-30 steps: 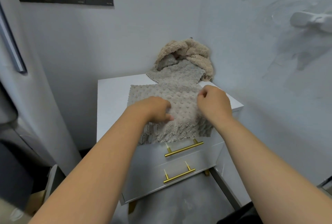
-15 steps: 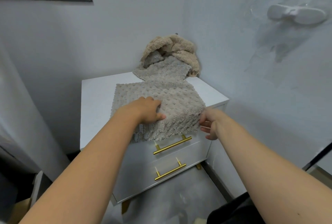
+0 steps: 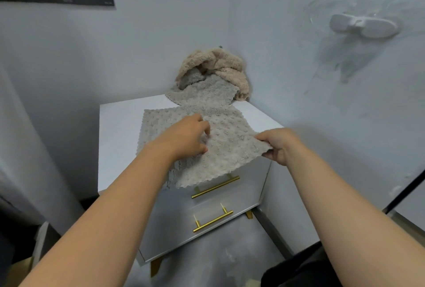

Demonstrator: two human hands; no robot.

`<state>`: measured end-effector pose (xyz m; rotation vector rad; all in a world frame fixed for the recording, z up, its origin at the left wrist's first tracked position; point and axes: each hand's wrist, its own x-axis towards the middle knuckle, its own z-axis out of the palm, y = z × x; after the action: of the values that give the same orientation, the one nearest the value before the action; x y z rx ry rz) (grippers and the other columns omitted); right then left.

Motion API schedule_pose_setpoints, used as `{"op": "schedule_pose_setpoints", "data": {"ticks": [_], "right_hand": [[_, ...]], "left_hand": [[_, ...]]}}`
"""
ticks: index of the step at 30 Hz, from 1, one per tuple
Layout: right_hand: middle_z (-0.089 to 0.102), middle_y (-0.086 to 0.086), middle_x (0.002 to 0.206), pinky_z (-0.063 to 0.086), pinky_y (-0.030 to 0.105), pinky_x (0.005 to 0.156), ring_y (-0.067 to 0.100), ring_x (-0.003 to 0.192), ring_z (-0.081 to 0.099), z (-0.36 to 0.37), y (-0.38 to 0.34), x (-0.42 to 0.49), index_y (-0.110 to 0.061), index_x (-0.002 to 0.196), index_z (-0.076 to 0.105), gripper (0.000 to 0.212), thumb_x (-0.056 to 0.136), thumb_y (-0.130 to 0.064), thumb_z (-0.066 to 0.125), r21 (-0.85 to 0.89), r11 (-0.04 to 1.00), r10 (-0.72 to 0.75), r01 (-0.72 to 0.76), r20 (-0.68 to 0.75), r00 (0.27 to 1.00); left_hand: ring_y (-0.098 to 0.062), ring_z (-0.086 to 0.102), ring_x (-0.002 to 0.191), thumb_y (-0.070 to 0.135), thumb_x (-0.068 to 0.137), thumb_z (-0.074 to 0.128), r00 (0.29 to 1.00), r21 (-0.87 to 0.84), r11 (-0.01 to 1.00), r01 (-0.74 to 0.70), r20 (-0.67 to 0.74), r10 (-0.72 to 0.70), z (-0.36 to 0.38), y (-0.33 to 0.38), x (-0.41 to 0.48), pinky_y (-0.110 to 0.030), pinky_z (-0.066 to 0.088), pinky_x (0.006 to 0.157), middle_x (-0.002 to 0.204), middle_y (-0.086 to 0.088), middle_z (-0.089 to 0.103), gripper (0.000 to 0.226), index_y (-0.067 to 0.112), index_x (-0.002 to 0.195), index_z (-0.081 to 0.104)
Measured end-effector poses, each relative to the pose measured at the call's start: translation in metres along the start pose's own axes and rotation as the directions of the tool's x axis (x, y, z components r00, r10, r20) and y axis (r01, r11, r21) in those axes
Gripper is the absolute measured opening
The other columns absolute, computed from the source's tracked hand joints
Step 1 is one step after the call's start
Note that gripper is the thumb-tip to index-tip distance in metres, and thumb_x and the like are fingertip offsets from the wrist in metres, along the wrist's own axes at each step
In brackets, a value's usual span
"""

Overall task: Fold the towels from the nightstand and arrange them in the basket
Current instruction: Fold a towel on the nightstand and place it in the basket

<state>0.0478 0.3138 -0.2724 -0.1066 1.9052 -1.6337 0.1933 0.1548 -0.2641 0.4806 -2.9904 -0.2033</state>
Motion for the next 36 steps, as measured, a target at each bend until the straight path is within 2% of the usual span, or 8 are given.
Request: {"op": "schedule_pose_setpoints", "data": {"ticks": [4,8,12,19,25,28,33,36], "right_hand": [[0.055,0.009,0.071,0.048,0.020,0.036,0.016,0.059,0.058,0.004,-0.011,-0.005,-0.007,0.068,0.052,0.027,0.083,0.015,0.056,0.082,0.989,-0.123,0.122,0.009,0.992],[0.059,0.008,0.074,0.051,0.020,0.039,0.015,0.064,0.057,0.009,-0.015,-0.008,-0.005,0.069,0.060,0.025,0.085,0.014,0.054,0.133,0.979,-0.157,0.155,0.010,0.987],[0.060,0.016,0.085,0.056,0.029,0.051,0.024,0.072,0.061,0.011,-0.021,-0.011,0.007,0.092,0.062,0.023,0.090,0.014,0.039,0.241,0.966,-0.110,0.095,0.049,0.993],[0.057,0.023,0.118,0.053,0.036,0.081,0.041,0.098,0.060,0.008,-0.018,0.004,0.006,0.115,0.061,0.053,0.082,0.024,0.023,0.035,0.986,-0.161,0.160,0.018,0.987],[0.052,0.017,0.114,0.051,0.033,0.078,0.030,0.100,0.058,0.002,-0.019,0.009,0.006,0.120,0.058,0.052,0.081,0.030,0.034,0.001,0.985,-0.172,0.173,0.136,0.976],[0.061,0.013,0.086,0.057,0.027,0.066,0.023,0.079,0.061,0.001,-0.016,0.014,0.011,0.118,0.057,0.041,0.082,0.027,0.046,0.049,0.984,-0.180,0.174,0.182,0.967],[0.063,0.013,0.102,0.057,0.023,0.068,0.021,0.089,0.062,-0.006,-0.010,0.024,0.004,0.117,0.055,0.049,0.086,0.028,0.026,0.192,0.978,-0.142,0.081,0.327,0.934],[0.070,0.010,0.095,0.059,0.023,0.068,0.018,0.083,0.070,-0.009,-0.008,0.029,-0.001,0.103,0.059,0.055,0.080,0.033,0.021,0.283,0.957,-0.178,0.071,0.376,0.909]], "left_hand": [[-0.014,0.050,0.097,0.055,0.087,0.053,0.995,-0.067,0.995,-0.080,-0.057,0.076,-0.004,0.013,-0.006,-0.031,0.044,0.082,0.103,0.002,0.053,0.037,0.020,0.095,0.062],[-0.013,0.045,0.097,0.074,0.076,0.049,0.983,0.087,0.982,-0.165,-0.067,0.171,0.007,0.033,-0.019,-0.034,0.044,0.080,0.109,0.006,0.050,0.065,0.021,0.113,0.050],[-0.022,0.047,0.097,0.026,0.083,0.055,0.969,0.208,0.971,-0.117,-0.190,0.158,0.018,0.037,-0.023,-0.036,0.045,0.070,0.114,-0.001,0.046,0.033,0.016,0.111,0.041],[-0.024,0.052,0.077,0.006,0.086,0.049,0.991,-0.068,0.992,0.108,-0.075,-0.113,-0.012,0.011,-0.013,-0.028,0.037,0.063,0.074,-0.001,0.052,0.018,0.018,0.071,0.047],[-0.010,0.055,0.070,0.037,0.087,0.065,0.960,-0.375,0.910,0.176,-0.140,-0.243,-0.025,-0.014,-0.014,-0.027,0.039,0.064,0.078,0.002,0.062,0.024,0.013,0.086,0.067],[-0.004,0.050,0.069,0.044,0.072,0.077,0.982,-0.393,0.906,0.156,-0.035,-0.185,-0.025,-0.020,-0.016,-0.024,0.036,0.060,0.075,0.008,0.055,0.035,0.015,0.090,0.066],[-0.010,0.042,0.061,0.020,0.076,0.079,0.931,-0.237,0.952,0.193,0.350,-0.102,-0.037,-0.049,-0.026,-0.020,0.035,0.058,0.069,0.006,0.046,0.033,0.019,0.072,0.046],[-0.011,0.051,0.059,0.008,0.081,0.072,0.902,-0.270,0.925,0.268,0.408,-0.142,-0.041,-0.070,-0.033,-0.019,0.043,0.059,0.064,0.004,0.053,0.024,0.014,0.069,0.052]]}}
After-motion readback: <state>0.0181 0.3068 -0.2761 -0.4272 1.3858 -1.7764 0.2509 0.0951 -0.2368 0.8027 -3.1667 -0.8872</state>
